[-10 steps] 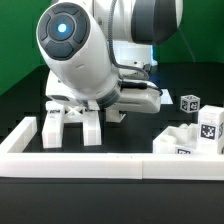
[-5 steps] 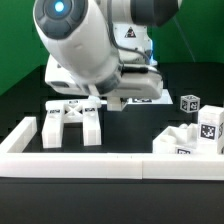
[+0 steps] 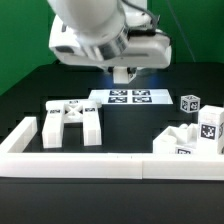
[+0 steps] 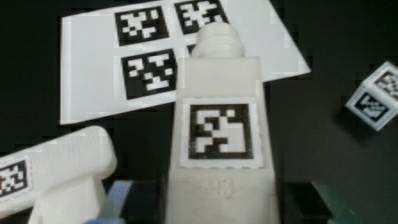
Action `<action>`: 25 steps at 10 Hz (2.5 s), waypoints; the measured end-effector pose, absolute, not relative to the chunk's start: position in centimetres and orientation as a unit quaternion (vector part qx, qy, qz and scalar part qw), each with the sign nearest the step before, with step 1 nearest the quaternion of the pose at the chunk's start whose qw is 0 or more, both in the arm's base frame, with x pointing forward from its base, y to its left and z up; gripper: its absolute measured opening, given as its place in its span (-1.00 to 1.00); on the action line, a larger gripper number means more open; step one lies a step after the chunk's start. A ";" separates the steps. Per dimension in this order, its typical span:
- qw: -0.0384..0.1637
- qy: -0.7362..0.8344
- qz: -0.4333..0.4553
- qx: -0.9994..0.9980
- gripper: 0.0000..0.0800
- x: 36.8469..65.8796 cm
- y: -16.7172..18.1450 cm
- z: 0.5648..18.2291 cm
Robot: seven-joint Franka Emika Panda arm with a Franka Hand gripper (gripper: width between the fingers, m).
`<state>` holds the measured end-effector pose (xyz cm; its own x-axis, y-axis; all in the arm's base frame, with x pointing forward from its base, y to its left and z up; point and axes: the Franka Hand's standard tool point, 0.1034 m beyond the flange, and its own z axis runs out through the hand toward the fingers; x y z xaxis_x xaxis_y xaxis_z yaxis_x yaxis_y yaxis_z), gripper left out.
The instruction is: Assemble chair
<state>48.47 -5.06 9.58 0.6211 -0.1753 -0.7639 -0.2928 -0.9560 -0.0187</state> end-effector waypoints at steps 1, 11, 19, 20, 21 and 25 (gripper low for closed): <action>0.066 0.128 0.419 -0.897 -0.27 48.3 -5.0 9.4; -0.107 0.000 0.431 -0.896 -0.27 50.9 -0.4 11.0; -0.034 0.048 0.427 -0.902 -0.27 51.4 -0.1 10.8; -0.008 0.063 0.426 -0.902 -0.27 51.4 -0.1 10.7; -0.004 0.070 0.424 -0.903 -0.27 51.5 -0.5 10.7; -0.004 0.066 0.368 -0.927 -0.27 55.2 -0.1 12.7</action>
Offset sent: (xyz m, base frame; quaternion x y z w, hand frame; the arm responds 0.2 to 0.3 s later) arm 0.0000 0.0000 0.0000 -0.1938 0.0000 0.0000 0.9810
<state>55.18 -0.07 12.70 0.7200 -0.1253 -0.6826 -0.1197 -0.9912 0.0557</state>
